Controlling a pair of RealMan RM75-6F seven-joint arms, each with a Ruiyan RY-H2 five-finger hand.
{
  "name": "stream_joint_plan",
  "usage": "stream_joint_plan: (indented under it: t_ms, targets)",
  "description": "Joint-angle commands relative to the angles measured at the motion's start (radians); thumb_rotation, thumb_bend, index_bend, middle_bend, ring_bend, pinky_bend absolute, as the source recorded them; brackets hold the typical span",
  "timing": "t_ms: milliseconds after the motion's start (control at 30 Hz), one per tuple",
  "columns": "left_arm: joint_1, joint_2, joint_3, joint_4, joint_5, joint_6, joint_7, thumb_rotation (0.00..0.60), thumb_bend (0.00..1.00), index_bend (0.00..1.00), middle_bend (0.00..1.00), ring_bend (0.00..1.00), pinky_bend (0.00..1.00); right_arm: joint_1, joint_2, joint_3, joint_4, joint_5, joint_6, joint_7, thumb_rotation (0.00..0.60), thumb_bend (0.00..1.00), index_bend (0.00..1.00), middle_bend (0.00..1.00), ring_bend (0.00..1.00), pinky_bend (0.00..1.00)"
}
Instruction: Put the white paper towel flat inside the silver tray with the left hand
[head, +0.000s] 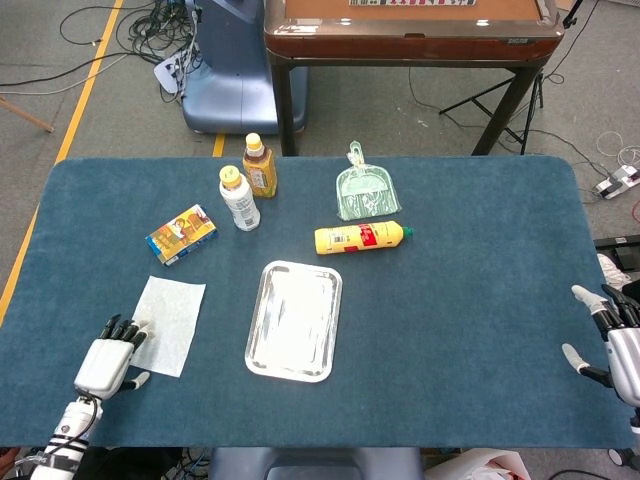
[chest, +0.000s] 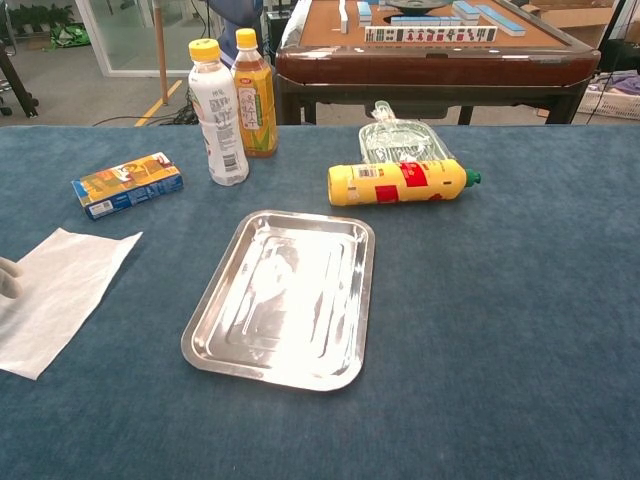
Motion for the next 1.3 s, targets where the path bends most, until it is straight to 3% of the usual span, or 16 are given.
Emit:
stream_joint_plan:
  t_ms: [33,1300]
  targets:
    - [-0.002,-0.012,-0.002,0.016,-0.005,-0.002,-0.011,0.6,0.17,0.31,0.19,0.15,0.06,0.001,-0.001,0.001,0.001,0.001,-0.001,-0.001,0.6,0.26,0.17,0.26,0.1,0.18]
    - [-0.028,-0.071,-0.016,0.081,-0.027,-0.03,-0.073,0.6,0.19,0.34,0.21,0.15,0.06,-0.011,-0.005,-0.002,0.013,0.016,-0.001,0.009,0.6,0.26,0.17,0.26,0.1,0.18]
